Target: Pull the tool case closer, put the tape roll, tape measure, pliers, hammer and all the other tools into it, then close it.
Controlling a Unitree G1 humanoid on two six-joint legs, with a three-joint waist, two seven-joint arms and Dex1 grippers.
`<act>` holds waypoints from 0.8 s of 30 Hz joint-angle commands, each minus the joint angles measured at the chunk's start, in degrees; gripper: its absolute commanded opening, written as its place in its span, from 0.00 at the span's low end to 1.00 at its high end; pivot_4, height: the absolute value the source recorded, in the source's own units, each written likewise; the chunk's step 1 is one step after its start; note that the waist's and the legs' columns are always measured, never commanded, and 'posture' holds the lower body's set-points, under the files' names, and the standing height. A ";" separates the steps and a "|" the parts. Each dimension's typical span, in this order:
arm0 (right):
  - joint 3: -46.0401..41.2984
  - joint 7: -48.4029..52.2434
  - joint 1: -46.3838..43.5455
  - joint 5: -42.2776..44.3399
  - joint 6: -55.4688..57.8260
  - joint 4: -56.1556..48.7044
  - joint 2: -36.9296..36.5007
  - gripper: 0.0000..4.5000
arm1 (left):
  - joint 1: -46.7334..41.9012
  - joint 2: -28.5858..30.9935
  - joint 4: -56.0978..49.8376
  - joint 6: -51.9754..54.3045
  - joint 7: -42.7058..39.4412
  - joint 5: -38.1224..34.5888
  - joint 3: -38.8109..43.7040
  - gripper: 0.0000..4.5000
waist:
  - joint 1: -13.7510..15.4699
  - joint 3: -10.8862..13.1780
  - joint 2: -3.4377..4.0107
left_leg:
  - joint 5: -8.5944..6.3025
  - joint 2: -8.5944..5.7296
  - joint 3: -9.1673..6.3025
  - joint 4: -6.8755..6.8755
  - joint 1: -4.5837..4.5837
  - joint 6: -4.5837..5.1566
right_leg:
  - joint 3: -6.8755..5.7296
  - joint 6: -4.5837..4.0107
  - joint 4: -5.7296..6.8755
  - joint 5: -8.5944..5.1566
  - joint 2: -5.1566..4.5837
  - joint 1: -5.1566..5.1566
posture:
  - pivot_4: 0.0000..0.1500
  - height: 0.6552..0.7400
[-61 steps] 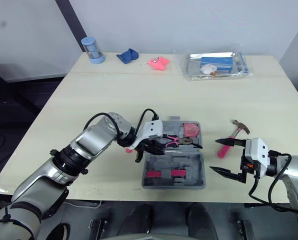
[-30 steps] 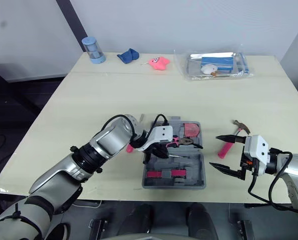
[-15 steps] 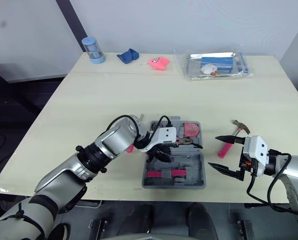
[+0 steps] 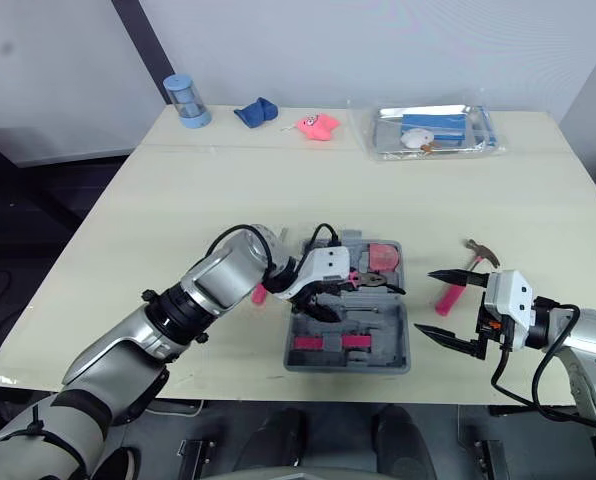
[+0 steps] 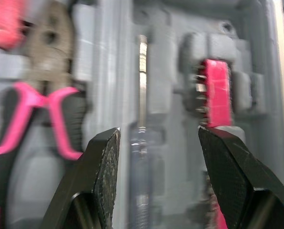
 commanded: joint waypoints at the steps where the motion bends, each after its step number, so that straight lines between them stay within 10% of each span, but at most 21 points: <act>1: -0.57 0.08 -0.26 0.31 -1.24 -0.69 0.20 1.00 | -0.84 0.20 -2.91 -2.13 0.96 -3.06 6.35 0.62 | -0.01 0.00 0.00 | 0.00 0.00 0.00 0.00 0.00 0.00 | 0.00 0.00 0.00 0.00 0.00 0.00 | 1.00 1.00; 7: -0.55 -0.03 -0.23 0.35 -1.70 -0.46 0.36 1.00 | 2.84 0.24 0.43 -11.02 1.55 -8.82 15.83 0.62 | -0.05 -0.01 0.02 | 0.00 0.01 0.00 0.00 0.02 0.00 | 0.01 0.00 0.00 0.00 0.00 0.00 | 1.00 1.00; 10: -0.63 -0.02 -0.40 0.44 -1.91 -0.06 0.49 1.00 | 6.85 -0.01 3.81 -21.47 0.67 -10.83 19.47 0.47 | -0.04 -0.01 0.02 | 0.00 0.01 0.01 -0.01 0.03 -0.01 | 0.02 -0.01 0.00 0.00 -0.01 0.00 | 1.00 1.00; 14: -0.80 -0.13 -0.48 0.45 -2.09 0.23 0.71 1.00 | 12.65 -0.10 7.15 -31.11 -2.24 -12.32 20.56 0.02 | 0.04 -0.01 0.02 | 0.00 0.01 0.02 -0.01 0.02 -0.01 | 0.02 -0.01 -0.01 0.00 -0.01 0.00 | 1.00 1.00; 24: -1.01 -0.25 -0.53 0.52 -2.26 0.36 0.70 1.00 | 15.54 -3.63 19.35 -44.76 -3.62 -10.73 19.35 0.01 | 0.06 -0.01 0.02 | 0.00 0.00 0.02 0.00 0.03 0.00 | 0.01 -0.01 0.00 0.01 -0.01 0.00 | 1.00 1.00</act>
